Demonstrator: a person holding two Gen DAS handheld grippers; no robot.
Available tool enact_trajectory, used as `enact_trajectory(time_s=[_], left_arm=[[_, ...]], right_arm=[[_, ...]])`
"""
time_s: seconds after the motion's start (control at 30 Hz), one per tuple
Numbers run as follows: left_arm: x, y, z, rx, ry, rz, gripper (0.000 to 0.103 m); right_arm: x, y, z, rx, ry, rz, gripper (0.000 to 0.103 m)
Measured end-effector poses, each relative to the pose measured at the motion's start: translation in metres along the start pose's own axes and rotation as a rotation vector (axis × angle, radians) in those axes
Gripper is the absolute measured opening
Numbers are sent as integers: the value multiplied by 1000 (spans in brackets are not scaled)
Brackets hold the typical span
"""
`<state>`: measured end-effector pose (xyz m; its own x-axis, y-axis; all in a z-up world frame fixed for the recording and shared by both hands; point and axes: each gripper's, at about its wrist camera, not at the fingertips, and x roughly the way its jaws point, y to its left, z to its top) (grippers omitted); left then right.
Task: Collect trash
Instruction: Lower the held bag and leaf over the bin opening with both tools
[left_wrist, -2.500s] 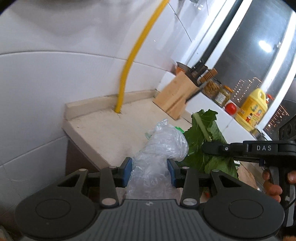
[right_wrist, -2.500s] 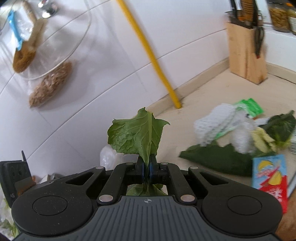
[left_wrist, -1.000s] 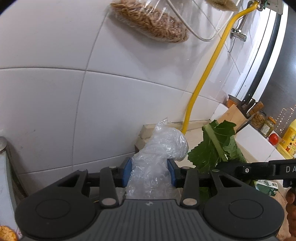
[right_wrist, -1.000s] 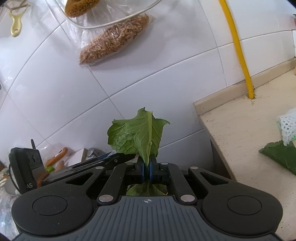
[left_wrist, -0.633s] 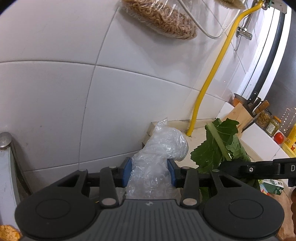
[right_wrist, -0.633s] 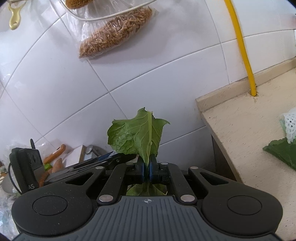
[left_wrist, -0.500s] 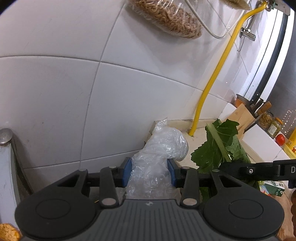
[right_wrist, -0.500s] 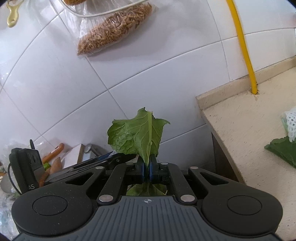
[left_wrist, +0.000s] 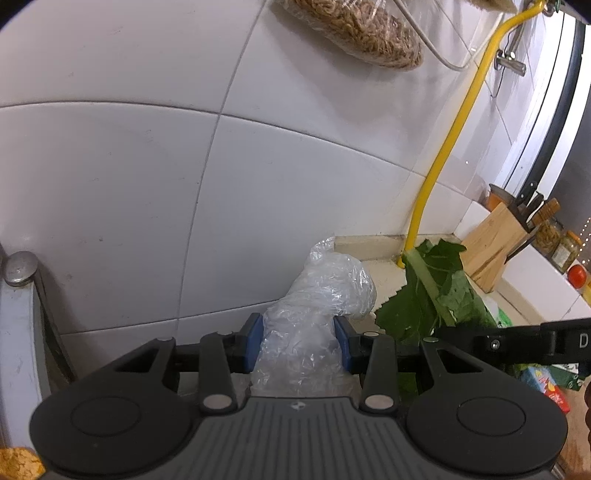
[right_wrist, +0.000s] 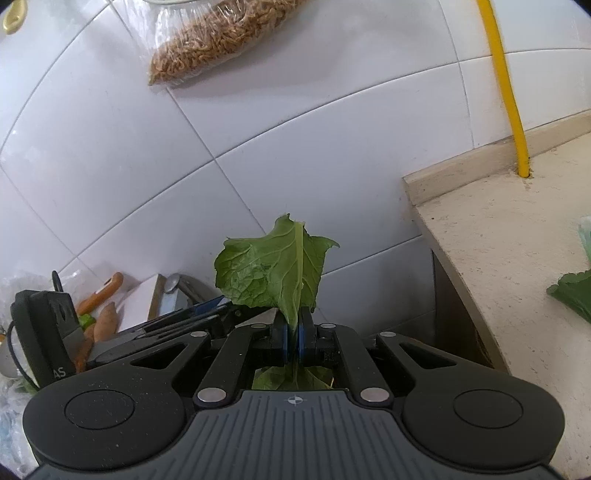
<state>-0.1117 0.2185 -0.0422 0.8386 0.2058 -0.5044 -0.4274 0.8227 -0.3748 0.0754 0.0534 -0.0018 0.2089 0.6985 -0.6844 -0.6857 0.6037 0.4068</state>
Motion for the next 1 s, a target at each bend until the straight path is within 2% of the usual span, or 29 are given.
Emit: enact_trajectory(time_s=[1.0], left_arm=[[20,-9,-5,71,74,65,35]], right_arm=[[20,-10,-3,43,24,-59,7]])
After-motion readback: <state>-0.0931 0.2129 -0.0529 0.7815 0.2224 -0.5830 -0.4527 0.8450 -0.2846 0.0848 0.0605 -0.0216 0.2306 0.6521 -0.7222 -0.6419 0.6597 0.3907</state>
